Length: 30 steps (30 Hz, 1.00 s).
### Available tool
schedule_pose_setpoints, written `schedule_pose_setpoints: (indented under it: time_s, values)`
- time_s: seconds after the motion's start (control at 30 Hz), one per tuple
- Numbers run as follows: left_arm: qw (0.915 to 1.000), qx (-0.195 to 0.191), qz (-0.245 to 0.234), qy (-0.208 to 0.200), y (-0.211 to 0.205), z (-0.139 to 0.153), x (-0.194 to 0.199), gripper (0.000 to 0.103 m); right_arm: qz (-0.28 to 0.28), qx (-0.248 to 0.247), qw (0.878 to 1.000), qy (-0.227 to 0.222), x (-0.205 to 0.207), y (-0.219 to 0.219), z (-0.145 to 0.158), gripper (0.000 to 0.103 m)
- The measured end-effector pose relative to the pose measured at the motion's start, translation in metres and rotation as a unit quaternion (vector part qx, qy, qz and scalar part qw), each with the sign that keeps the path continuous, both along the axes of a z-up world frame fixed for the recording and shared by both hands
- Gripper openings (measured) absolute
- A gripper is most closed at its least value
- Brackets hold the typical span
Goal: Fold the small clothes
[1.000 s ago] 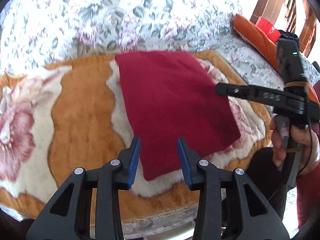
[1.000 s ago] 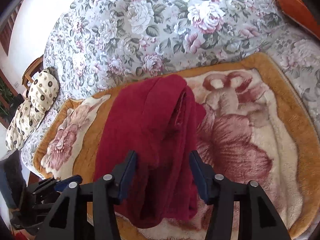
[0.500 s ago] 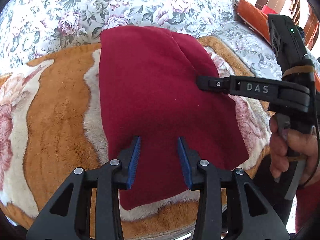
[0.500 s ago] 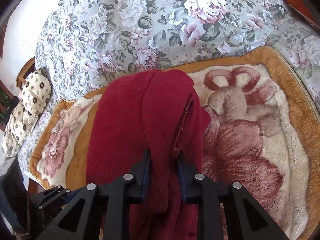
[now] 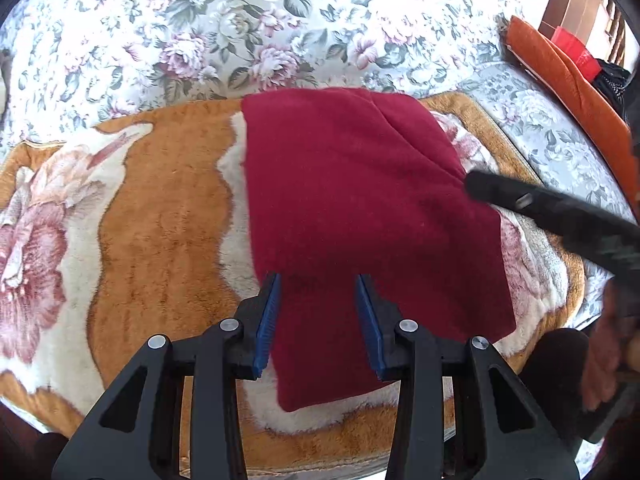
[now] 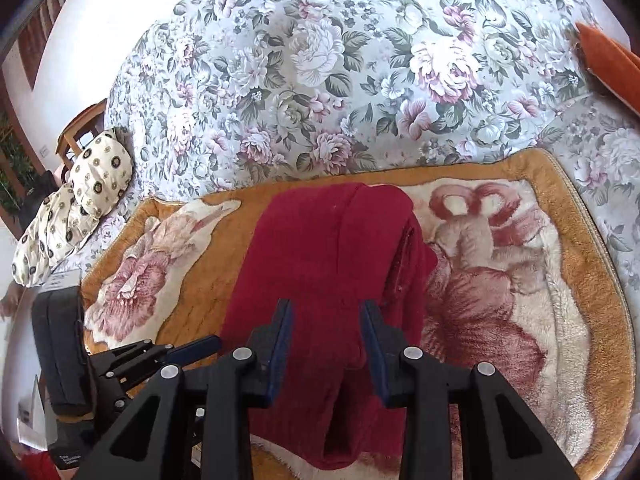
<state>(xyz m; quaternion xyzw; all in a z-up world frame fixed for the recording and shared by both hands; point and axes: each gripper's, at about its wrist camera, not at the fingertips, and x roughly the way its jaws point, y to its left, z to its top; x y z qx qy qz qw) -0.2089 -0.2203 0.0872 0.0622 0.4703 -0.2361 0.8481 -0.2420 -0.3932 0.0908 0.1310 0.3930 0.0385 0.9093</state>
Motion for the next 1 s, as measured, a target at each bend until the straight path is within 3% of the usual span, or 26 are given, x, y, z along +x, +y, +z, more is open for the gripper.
schedule_pose_setpoints:
  time_s: [0.07, 0.1, 0.17, 0.3, 0.5, 0.73, 1.0]
  values:
    - [0.9999, 0.006, 0.009, -0.010, 0.004, 0.004, -0.001, 0.037, -0.022, -0.026, 0.998, 0.057, 0.015, -0.005, -0.032, 0.029]
    - [0.9998, 0.008, 0.010, -0.014, 0.006, 0.006, -0.002, 0.037, -0.024, -0.011, 0.997, 0.071, 0.018, -0.008, -0.044, 0.029]
    - [0.9995, 0.014, 0.014, -0.026, 0.009, 0.011, -0.004, 0.037, -0.026, 0.011, 0.998, 0.054, 0.008, -0.012, -0.042, 0.029]
    - [0.9990, 0.018, 0.020, -0.035, 0.009, 0.016, -0.004, 0.037, -0.027, 0.005, 0.999, 0.033, -0.010, -0.008, -0.019, 0.029]
    - [0.9982, 0.009, 0.029, -0.052, 0.006, 0.028, -0.006, 0.037, -0.042, -0.034, 0.998, -0.013, -0.035, 0.007, 0.012, 0.032]
    - [0.9965, 0.012, 0.030, -0.077, 0.002, 0.039, -0.015, 0.037, -0.059, -0.047, 0.997, -0.024, -0.040, 0.016, 0.017, 0.043]
    - [0.9956, 0.017, 0.040, -0.082, 0.003, 0.039, -0.015, 0.037, -0.059, -0.051, 0.997, -0.029, -0.043, 0.026, 0.019, 0.044]
